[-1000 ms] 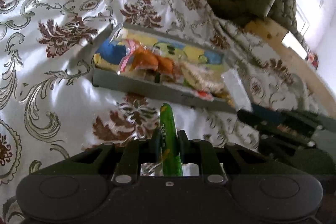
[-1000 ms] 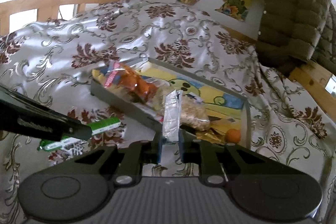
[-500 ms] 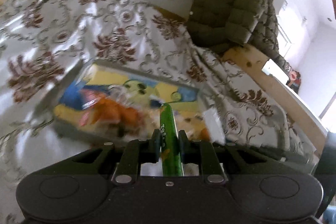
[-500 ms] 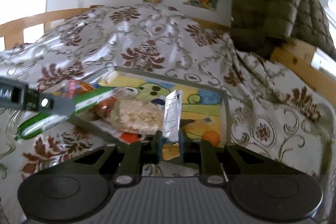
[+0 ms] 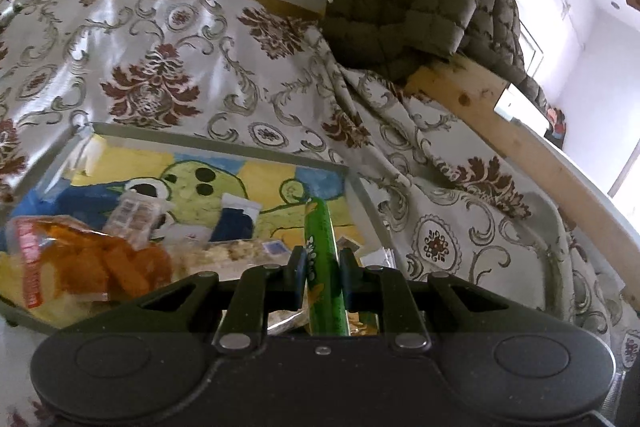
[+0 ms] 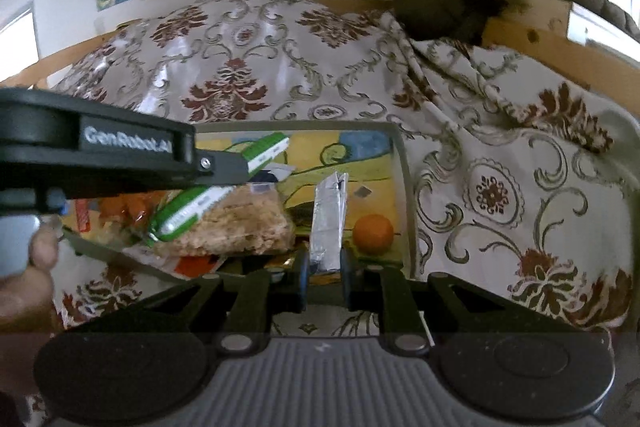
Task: Organize snacks
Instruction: 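Lift the green stick with left tool while right tool carries white bar over tray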
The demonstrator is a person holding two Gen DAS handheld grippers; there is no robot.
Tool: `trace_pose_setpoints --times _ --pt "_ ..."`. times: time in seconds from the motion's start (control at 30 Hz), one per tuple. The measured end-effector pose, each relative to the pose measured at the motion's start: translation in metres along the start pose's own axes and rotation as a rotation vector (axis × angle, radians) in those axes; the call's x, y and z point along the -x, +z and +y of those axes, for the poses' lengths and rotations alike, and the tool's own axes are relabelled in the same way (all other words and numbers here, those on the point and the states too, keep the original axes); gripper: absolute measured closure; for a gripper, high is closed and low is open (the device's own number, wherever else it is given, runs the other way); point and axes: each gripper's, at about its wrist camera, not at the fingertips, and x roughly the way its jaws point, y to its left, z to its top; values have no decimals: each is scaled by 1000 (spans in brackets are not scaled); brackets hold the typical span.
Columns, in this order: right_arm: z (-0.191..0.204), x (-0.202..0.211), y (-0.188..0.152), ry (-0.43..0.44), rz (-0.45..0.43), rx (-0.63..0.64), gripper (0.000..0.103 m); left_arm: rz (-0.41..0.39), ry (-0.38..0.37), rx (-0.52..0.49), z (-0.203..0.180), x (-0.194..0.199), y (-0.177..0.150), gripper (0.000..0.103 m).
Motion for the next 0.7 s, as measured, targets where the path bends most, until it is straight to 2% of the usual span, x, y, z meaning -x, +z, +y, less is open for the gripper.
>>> trace_pose_setpoints --times 0.23,0.7 --pt "-11 -4 2 -8 12 -51 85 29 6 -20 -7 -17 -4 85" --pt "-13 -7 3 -15 25 -71 84 76 29 -25 -8 -29 -11 84"
